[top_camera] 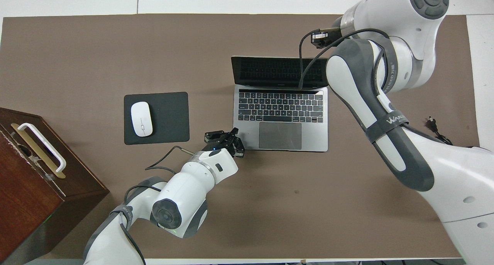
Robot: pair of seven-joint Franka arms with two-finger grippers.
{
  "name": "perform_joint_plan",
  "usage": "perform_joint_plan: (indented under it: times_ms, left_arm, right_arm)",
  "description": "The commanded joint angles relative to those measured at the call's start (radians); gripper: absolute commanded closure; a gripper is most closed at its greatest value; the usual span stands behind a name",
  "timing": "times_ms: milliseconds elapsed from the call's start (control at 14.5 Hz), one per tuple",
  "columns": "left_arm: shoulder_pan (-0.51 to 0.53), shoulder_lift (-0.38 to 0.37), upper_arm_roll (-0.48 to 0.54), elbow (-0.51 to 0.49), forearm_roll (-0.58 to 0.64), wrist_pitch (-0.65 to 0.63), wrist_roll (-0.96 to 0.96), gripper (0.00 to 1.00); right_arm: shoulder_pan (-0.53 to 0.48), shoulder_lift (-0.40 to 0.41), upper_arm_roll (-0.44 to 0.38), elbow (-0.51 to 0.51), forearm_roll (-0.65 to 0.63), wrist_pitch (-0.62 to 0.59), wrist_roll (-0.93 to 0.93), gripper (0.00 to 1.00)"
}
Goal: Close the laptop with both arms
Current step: 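Push the laptop screen down toward the keyboard with the right gripper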
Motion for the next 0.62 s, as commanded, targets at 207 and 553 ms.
perform_joint_plan:
  times_ms: [207,553]
  left_arm:
    - [-0.04,0.064,0.017,0.027,-0.013,0.057,0.032,1.0]
    - [-0.037,0.066,0.017,0.01,-0.012,0.057,0.092,1.0]
  right_arm:
    - [-0.003,-0.014,0.004,-0.028,0.024,0.024,0.023,1.0]
    - [-0.003,-0.014,0.004,-0.026,0.024,0.021,0.023,1.0]
